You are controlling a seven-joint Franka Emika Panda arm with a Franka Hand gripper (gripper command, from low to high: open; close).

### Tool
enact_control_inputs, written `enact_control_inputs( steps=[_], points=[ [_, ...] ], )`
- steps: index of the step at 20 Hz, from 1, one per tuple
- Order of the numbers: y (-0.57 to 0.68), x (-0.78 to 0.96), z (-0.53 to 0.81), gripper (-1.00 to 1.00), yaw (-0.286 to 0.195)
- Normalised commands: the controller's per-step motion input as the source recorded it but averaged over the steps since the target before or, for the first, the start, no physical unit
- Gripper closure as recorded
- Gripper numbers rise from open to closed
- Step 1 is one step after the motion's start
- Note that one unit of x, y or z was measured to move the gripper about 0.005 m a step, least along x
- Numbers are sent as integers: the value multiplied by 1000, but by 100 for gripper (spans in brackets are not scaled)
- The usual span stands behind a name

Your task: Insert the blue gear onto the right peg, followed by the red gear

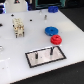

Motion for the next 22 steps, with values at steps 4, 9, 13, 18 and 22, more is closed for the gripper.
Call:
enact_control_inputs(
  steps=[4,9,13,18,22],
  points=[
    [646,-513,-201,-100,0],
    [562,-468,-274,-100,0],
    [366,-340,-465,-100,0],
    [289,-286,-532,-100,0],
    [157,-260,-574,-100,0]
  ],
)
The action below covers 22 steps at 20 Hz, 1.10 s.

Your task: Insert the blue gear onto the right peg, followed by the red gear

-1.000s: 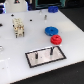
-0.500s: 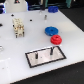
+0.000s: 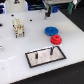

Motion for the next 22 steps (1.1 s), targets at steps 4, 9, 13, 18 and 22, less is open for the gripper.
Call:
enact_control_inputs(
  steps=[4,9,13,18,22],
  points=[
    [16,-236,-555,-100,0],
    [-22,-199,-543,-100,0],
    [-10,-154,-516,-100,0],
    [-38,-223,-428,100,0],
    [-34,-274,-247,100,0]
  ],
)
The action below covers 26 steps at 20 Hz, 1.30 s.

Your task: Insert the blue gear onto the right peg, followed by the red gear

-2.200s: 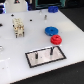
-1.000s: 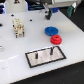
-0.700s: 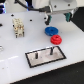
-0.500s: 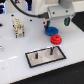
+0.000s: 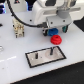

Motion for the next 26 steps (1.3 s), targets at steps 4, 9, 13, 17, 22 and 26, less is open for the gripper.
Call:
enact_control_inputs(
  steps=[4,9,13,17,22,26],
  points=[
    [0,-353,-3,-100,0],
    [0,-236,-49,100,0],
    [6,-133,-12,100,0],
    [-5,62,197,100,0],
    [6,271,518,100,0],
    [-51,508,539,100,0]
  ],
)
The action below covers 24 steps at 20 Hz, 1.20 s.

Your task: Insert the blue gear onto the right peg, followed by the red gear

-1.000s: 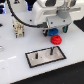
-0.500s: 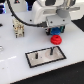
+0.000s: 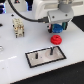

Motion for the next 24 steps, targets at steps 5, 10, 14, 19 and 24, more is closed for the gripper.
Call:
enact_control_inputs(
  steps=[5,10,14,19,24],
  points=[
    [-85,675,495,100,0],
    [-184,803,466,100,0],
    [-288,788,367,100,0],
    [-301,794,269,100,0],
    [-301,792,175,100,0]
  ],
)
